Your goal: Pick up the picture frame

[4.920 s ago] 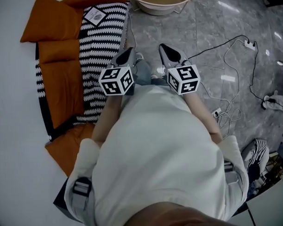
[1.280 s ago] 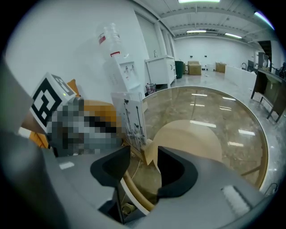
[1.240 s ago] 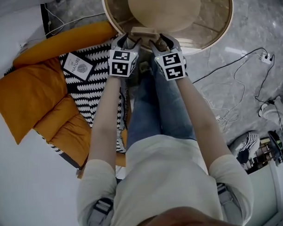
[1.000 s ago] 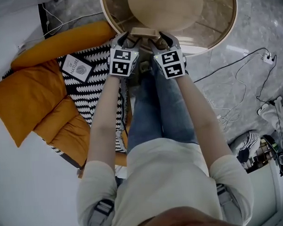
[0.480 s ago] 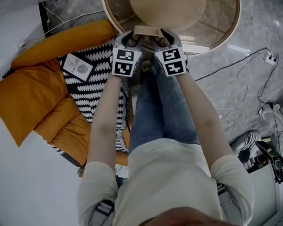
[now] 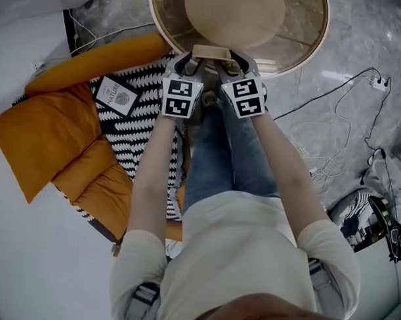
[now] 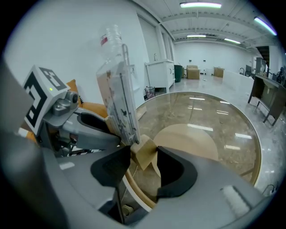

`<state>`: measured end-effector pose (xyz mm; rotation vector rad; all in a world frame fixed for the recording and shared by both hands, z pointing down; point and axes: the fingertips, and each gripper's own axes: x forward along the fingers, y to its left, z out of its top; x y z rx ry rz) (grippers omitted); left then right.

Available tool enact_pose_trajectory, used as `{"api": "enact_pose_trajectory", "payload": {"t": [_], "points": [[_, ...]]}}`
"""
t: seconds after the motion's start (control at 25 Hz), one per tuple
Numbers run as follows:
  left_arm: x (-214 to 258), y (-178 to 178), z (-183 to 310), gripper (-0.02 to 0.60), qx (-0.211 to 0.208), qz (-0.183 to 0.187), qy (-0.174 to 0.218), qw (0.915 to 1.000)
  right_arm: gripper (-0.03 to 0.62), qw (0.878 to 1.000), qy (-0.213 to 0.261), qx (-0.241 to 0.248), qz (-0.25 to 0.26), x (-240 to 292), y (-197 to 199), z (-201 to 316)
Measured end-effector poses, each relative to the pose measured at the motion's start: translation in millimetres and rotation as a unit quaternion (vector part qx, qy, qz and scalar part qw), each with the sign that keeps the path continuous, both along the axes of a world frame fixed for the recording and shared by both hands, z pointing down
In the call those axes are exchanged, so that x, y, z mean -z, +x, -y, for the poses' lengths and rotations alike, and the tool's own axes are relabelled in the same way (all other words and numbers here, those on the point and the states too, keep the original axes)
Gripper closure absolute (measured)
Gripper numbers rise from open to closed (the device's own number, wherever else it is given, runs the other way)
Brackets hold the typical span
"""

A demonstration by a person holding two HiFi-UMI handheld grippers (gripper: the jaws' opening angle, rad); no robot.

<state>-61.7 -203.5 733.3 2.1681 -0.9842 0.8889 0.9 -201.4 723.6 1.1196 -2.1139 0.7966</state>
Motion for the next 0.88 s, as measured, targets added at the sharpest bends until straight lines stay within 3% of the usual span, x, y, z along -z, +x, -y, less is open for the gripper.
{"api": "enact_pose_trajectory", "payload": {"t": [0.88], "points": [[162.6,7.1,-55.8,0.442,-0.001,-0.017,0.057,0.9982,0.41,0.997,0.08,-0.011,-0.012,163.2,6.0,-59.3]]}}
